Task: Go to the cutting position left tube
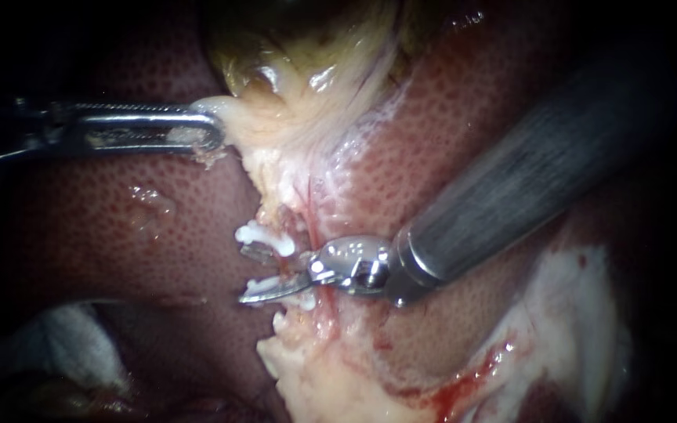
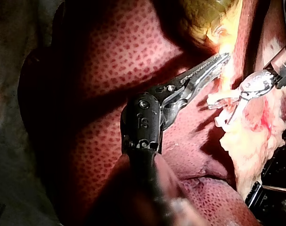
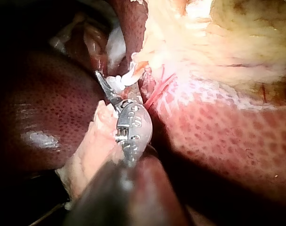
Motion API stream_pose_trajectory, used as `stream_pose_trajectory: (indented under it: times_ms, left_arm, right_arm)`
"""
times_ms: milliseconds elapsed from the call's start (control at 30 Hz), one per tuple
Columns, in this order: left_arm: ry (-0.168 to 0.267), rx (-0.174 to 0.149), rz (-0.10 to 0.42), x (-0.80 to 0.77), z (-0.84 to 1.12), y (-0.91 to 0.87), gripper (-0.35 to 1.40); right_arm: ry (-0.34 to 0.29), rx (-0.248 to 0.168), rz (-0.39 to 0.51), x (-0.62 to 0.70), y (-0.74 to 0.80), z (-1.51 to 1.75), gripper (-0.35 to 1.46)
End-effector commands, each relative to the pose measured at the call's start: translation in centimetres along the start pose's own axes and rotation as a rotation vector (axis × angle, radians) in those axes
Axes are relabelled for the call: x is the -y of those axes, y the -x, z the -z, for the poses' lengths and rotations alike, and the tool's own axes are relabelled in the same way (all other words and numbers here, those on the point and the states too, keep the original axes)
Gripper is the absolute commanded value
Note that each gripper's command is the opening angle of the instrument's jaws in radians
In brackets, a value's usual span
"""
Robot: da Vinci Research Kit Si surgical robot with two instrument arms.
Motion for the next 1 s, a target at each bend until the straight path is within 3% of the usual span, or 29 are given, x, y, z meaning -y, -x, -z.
stream_pose_trajectory:
  times_ms: [33,700,733,1000]
  left_arm:
    - [0.000,0.000,0.000,-0.01,0.00,0.00,-0.35]
    - [-0.001,0.000,0.000,-0.03,-0.02,0.00,-0.35]
    - [-0.001,0.000,0.000,-0.03,-0.02,0.00,-0.35]
    - [-0.002,-0.001,-0.001,-0.02,-0.04,0.02,-0.35]
  right_arm:
    - [0.001,0.002,-0.001,0.00,-0.01,-0.01,1.23]
    - [0.004,-0.017,-0.018,-0.05,-0.04,-0.10,1.21]
    - [0.005,-0.017,-0.018,-0.05,-0.04,-0.10,1.11]
    - [0.004,-0.017,-0.018,-0.07,-0.03,-0.09,1.11]
